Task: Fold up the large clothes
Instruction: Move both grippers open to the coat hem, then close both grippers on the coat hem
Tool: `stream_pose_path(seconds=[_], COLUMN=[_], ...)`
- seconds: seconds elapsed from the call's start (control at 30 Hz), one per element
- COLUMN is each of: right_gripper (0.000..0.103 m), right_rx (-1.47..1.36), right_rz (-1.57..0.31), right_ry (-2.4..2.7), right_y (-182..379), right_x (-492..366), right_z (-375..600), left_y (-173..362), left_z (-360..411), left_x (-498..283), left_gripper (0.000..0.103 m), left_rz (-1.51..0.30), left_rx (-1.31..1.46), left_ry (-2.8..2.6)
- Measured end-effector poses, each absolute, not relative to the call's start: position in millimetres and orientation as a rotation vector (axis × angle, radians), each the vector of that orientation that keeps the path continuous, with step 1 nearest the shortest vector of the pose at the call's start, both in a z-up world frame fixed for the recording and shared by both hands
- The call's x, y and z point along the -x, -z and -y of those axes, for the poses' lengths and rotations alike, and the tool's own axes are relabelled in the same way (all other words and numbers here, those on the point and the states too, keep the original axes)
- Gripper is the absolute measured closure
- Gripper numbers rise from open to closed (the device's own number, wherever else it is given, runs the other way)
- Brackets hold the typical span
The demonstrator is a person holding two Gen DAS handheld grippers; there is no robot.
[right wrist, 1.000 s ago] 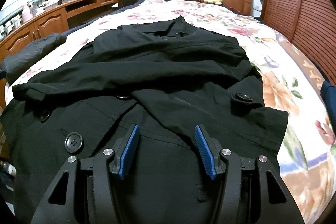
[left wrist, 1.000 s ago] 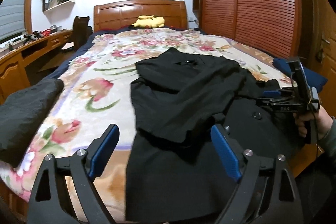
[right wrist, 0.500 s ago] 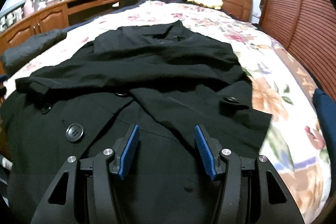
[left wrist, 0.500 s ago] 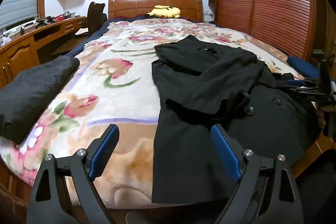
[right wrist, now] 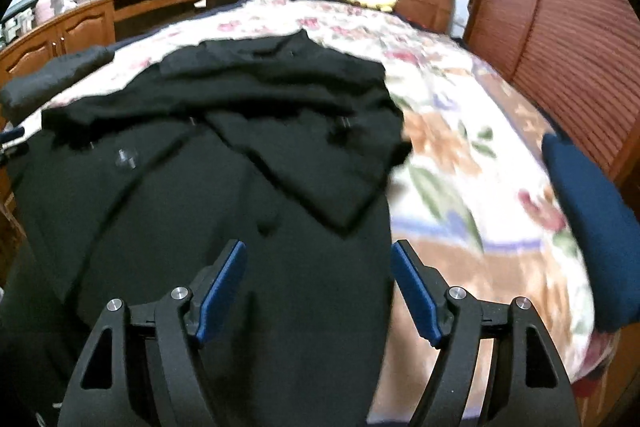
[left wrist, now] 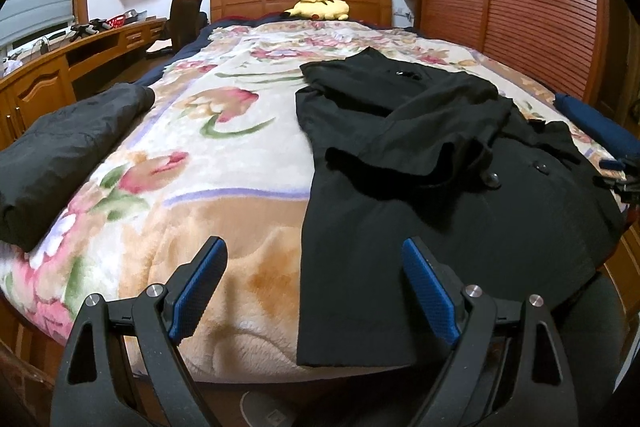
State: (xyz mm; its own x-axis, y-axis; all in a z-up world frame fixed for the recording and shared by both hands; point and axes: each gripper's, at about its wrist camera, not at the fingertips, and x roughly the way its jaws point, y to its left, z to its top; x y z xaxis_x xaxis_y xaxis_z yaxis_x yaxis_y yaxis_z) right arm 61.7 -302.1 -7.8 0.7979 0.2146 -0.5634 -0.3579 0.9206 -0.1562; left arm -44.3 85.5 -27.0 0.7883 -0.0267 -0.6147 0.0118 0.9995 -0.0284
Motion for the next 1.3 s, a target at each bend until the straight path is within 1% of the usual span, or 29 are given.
stream_pose_path(seconds=[0.23, 0.53, 0.6, 0.63, 0.67, 0.7, 0.73, 0.8, 0.97, 1.03, 1.07, 1.1, 1.13, 1.17, 1.2, 1.27, 1.3], right_gripper=[0.027, 0.027, 0.027, 0.027, 0.028, 0.03, 0.03, 0.033, 0.036, 0.04, 0.045, 0.049, 0.051, 0.058, 0.07, 0.086, 0.09], right_rx=[0.197, 0.213, 0.22, 0.223, 0.223, 0.223, 0.221, 0.218, 0.221, 0.222, 0.222, 0.219, 0.214, 0.21, 0.207, 0.201, 0.207], right_rz=[-0.598, -0.585, -0.587, -0.588, -0.59, -0.592, -0.594, -0.598, -0.604, -0.608, -0.61, -0.611, -0.613, -0.613, -0.612, -0.605, -0.597], right_ry=[-0.291, -0.318, -0.327, -0.333, -0.339, -0.345, -0.35, -0.362, -0.377, -0.39, -0.398, -0.407, -0.414, -0.42, -0.429, -0.446, -0.443], right_y=[21.5, 28.8, 30.6, 31.1, 31.5, 31.7, 31.9, 31.7, 32.9, 33.7, 34.1, 34.3, 34.4, 34.1, 33.0, 29.8, 27.4], right_x=[-68.1, -52.9, -50.7, -49.1, -48.1, -46.9, -46.1, -43.8, -37.9, -35.1, -34.4, -34.2, -34.1, -34.0, -34.2, -32.9, -31.6], right_z=[321.6, 320.4, 318.8, 318.0, 317.3, 317.4, 317.4, 317.4, 317.1, 315.9, 315.4, 315.2, 314.9, 315.0, 315.3, 315.3, 314.4], left_y=[31.0, 39.0, 39.0, 38.9, 38.6, 38.4, 38.3, 38.6, 40.1, 40.5, 40.7, 40.8, 40.0, 38.4, 37.1, 29.3, 25.4], left_z=[-82.1, -80.9, -79.5, -79.0, -78.7, -78.8, -79.1, -80.1, -79.9, -78.6, -78.2, -77.5, -75.9, -74.2, -73.0, -69.7, -69.5], left_x=[43.9, 44.2, 45.2, 46.0, 47.4, 48.8, 50.1, 53.0, 60.1, 60.9, 60.4, 60.2, 60.2, 60.5, 60.6, 63.7, 65.3], left_gripper=[0.014, 0.015, 0.022, 0.024, 0.027, 0.033, 0.035, 0.051, 0.059, 0.061, 0.066, 0.075, 0.08, 0.088, 0.093, 0.097, 0.097], left_rz=[-0.679, -0.686, -0.684, -0.685, -0.684, -0.682, -0.682, -0.681, -0.686, -0.688, -0.689, -0.692, -0.696, -0.697, -0.698, -0.688, -0.679], left_rx=[0.008, 0.021, 0.019, 0.019, 0.016, 0.016, 0.017, 0.03, 0.034, 0.034, 0.039, 0.043, 0.048, 0.045, 0.042, 0.04, 0.04], left_ry=[0.02, 0.045, 0.051, 0.055, 0.057, 0.062, 0.067, 0.088, 0.108, 0.111, 0.119, 0.133, 0.148, 0.146, 0.147, 0.156, 0.152])
